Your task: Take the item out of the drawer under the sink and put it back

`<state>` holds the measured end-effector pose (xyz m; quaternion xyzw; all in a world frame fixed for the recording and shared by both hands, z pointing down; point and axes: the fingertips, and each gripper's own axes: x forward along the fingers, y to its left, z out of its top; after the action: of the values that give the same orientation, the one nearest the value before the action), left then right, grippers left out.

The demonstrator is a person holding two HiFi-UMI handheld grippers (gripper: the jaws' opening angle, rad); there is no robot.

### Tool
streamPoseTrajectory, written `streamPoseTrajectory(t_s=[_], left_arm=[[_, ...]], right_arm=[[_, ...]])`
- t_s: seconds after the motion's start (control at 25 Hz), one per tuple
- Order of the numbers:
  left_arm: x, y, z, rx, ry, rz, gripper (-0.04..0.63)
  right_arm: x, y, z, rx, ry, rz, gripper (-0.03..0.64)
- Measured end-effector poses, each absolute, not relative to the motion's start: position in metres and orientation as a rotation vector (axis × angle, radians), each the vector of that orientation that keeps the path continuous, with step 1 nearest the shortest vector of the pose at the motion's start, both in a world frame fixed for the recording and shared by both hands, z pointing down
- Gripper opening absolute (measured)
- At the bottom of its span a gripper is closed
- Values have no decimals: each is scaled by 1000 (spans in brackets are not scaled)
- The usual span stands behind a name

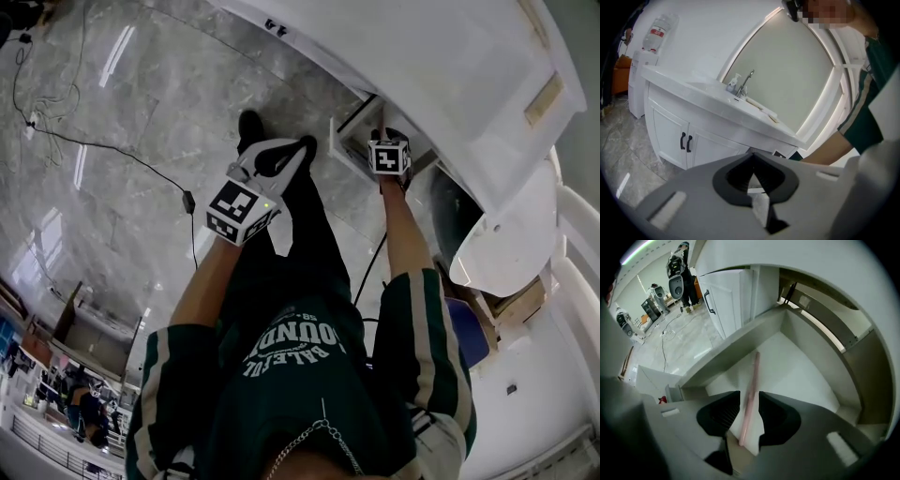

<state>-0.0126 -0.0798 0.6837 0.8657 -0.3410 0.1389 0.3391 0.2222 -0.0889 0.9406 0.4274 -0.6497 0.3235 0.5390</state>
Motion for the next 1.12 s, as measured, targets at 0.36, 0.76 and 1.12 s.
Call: streamPoseTrajectory(t_s=[0.36, 0.76, 1.12], left_arm=[[-15, -73, 691, 2245, -867, 396, 49], [-17, -90, 673, 2281, -861, 410, 50], [7, -93, 631, 2360, -772, 431, 49]], right_arm=[[224, -83, 954, 991, -1436, 788, 51], [232, -76, 932, 1049, -1420, 864, 49], [239, -73, 877, 1162, -1485, 833, 49]])
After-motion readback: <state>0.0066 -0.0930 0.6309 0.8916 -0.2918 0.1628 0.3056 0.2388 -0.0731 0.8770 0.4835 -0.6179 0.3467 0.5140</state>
